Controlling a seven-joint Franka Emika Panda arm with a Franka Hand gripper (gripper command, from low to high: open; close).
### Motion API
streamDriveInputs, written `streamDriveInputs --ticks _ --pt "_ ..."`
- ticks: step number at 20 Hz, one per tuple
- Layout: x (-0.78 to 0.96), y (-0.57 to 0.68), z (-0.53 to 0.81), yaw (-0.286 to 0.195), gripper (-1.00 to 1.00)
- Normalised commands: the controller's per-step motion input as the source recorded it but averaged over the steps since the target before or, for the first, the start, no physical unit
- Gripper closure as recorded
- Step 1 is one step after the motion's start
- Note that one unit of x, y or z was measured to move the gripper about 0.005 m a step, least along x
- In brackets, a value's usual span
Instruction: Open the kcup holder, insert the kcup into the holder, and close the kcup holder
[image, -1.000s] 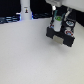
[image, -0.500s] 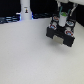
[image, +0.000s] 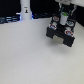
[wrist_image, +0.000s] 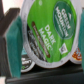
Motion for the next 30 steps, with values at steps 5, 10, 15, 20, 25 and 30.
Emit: streamDriveInputs --ticks 5,10,15,20,25,30 --pt "-0.07 -0.09 -0.32 0.022 1.00" --pt "-0.03 0.01 -0.28 0.014 1.00" --pt "-0.03 0.00 -0.16 0.016 1.00" --pt "0.02 0.05 -0.15 0.009 1.00" --pt "0.07 0.13 -0.25 0.017 1.00" --pt "0.06 0.14 -0.05 0.033 -1.00"
